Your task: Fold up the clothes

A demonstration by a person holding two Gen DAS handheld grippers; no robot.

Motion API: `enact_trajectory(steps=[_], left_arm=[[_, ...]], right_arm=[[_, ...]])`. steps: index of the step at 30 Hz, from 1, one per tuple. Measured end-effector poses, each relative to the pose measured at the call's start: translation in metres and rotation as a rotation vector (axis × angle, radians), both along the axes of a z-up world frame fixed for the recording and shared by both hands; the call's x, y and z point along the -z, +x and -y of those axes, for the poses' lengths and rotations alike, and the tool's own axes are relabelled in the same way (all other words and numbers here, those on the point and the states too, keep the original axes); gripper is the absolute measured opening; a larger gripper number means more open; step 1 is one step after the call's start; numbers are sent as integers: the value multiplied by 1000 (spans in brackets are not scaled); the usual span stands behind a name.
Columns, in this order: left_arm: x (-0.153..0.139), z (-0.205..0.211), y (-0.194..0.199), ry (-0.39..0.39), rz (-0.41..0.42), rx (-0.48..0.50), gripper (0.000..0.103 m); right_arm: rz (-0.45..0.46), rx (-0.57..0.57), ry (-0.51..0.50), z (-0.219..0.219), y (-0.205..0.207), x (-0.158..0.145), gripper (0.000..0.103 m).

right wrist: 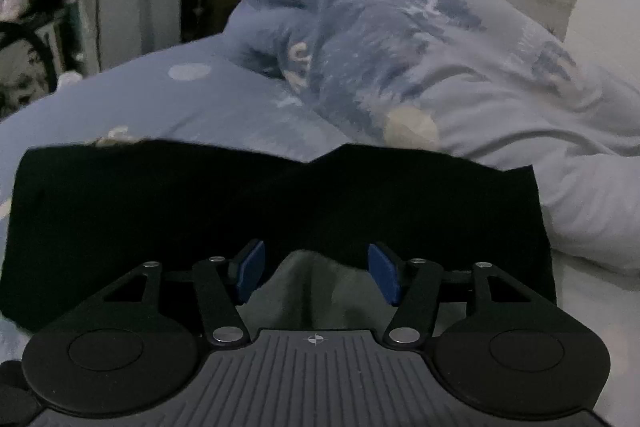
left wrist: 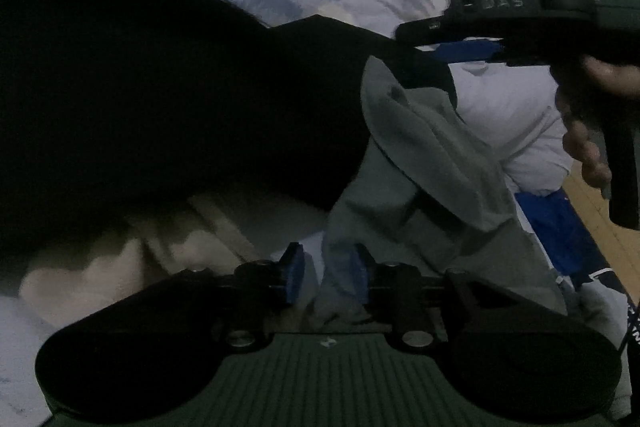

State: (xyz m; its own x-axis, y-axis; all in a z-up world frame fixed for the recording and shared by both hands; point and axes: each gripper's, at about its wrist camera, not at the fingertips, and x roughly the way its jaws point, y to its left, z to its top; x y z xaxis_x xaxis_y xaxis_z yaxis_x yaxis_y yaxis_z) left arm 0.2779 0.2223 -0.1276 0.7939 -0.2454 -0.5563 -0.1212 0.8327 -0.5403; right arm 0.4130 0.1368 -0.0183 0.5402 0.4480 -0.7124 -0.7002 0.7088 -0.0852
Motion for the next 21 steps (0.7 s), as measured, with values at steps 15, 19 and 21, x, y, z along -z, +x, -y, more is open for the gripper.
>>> enact_trajectory(steps=[15,19,21], left_arm=[[-5,-17,-1,-108,27,-60,8],[-5,-18,0,-119,18,-63,8],[-4,-18,-3,-117,19,-63,8]], right_arm=[[38,118,-117,-4,54,32,22],[76,0,-65,18,11,10,35],[123,-151,-86,15,-31,7,43]])
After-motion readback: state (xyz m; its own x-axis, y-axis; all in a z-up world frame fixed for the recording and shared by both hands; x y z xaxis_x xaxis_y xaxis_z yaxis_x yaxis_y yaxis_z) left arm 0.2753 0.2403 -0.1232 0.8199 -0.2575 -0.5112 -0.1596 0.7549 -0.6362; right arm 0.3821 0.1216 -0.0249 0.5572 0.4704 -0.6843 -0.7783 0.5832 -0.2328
